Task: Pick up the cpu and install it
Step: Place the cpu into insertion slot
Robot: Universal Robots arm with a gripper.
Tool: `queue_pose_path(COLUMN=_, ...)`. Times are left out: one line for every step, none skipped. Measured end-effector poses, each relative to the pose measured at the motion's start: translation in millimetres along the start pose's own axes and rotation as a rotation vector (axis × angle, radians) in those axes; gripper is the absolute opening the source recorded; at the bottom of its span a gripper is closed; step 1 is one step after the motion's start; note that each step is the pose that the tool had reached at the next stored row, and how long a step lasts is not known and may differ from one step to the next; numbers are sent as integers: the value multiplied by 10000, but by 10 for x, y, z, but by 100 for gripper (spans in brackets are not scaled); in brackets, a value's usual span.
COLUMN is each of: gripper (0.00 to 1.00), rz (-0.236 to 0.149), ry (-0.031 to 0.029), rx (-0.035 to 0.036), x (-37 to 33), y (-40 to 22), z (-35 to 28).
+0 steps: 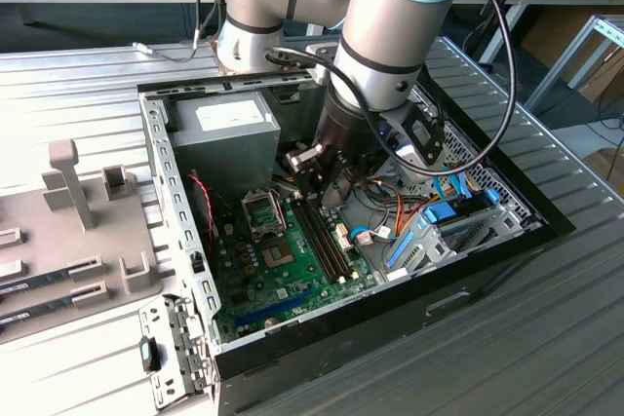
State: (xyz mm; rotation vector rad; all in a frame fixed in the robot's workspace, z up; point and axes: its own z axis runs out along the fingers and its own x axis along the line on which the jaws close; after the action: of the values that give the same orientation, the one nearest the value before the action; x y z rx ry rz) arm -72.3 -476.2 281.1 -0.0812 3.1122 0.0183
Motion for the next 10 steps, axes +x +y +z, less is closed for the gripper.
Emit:
queue_pose_path(gripper=47, rz=0, ry=1, rx=1, x=1, y=0, z=7)
queue_pose_path(gripper=47, rz=0, ry=0, rx=0, x=1, y=0, z=12)
queue_pose_path(gripper=47, rz=0, ry=1, rx=0, x=1, y=0, z=15)
queue_pose_path(gripper=47, rz=0, ry=1, rx=1, x=1, y=0, z=19)
queue_pose_path(gripper=47, rz=0, ry=1, rx=1, x=1, y=0, z=21)
queue_pose_path(gripper=47, rz=0, ry=1, rx=1, x=1, y=0, z=24)
queue_pose_path(gripper=47, rz=0, ry=0, rx=0, x=1, y=0, z=28)
queue_pose_path(gripper=47, rz=0, ry=1, rx=0, x=2, y=0, z=32)
queue_pose_path(gripper=47, rz=0, ry=1, rx=1, x=2, y=0, z=37)
queue_pose_path(gripper=47, rz=0, ry=0, rx=0, x=2, y=0, z=40)
